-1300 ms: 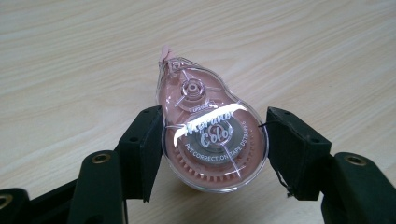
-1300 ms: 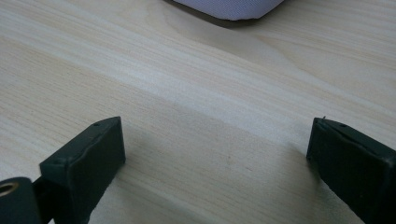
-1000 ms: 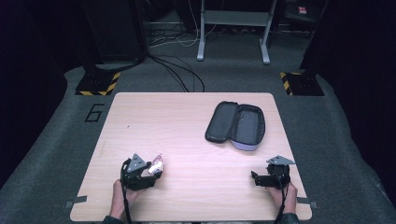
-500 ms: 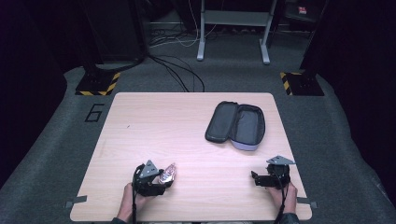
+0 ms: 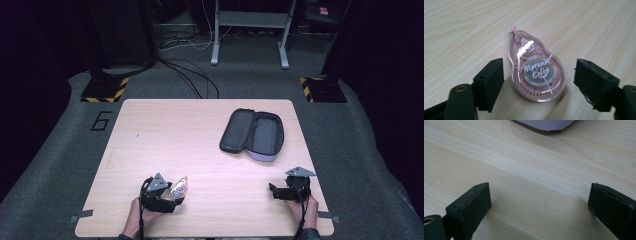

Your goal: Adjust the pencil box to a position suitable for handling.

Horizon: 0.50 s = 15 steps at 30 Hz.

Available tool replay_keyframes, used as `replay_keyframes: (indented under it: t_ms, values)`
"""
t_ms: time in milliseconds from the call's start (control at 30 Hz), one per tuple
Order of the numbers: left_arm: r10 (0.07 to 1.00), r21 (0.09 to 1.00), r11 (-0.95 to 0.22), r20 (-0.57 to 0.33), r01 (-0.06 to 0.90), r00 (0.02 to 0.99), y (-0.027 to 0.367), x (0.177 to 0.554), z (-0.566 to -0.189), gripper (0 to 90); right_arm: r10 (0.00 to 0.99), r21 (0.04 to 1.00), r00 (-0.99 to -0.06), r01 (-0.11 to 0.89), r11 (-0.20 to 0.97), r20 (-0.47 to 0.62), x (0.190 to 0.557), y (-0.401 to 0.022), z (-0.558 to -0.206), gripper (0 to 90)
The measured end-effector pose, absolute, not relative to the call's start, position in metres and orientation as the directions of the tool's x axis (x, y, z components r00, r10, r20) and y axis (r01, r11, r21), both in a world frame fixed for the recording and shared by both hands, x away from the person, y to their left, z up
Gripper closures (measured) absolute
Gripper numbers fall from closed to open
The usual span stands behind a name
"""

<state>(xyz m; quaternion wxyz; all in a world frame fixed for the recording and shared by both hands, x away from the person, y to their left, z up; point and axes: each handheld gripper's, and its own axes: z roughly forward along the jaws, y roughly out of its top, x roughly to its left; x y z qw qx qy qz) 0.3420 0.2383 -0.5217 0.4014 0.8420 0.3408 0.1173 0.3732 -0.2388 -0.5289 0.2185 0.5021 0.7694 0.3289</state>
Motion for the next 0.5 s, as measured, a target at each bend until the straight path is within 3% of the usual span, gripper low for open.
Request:
replay_keyframes:
  t_ms: [67,200,500]
  values:
    - [0.68,0.758,-0.442,-0.065,0.479,0.731,0.241,0.338,-0.518,16.4,0.916,0.726,-0.4,0.629,0.279,-0.005,0.373,-0.239,-0.529,4.1]
    - [0.705,0.772,-0.42,-0.053,0.477,0.707,0.254,0.331,-0.513,14.1,0.92,0.729,-0.393,0.63,0.268,0.001,0.373,-0.238,-0.529,4.9]
    - [0.834,0.75,-0.383,0.028,0.54,0.551,0.3,0.322,-0.52,5.6,0.918,0.73,-0.396,0.633,0.258,0.018,0.375,-0.241,-0.527,8.3]
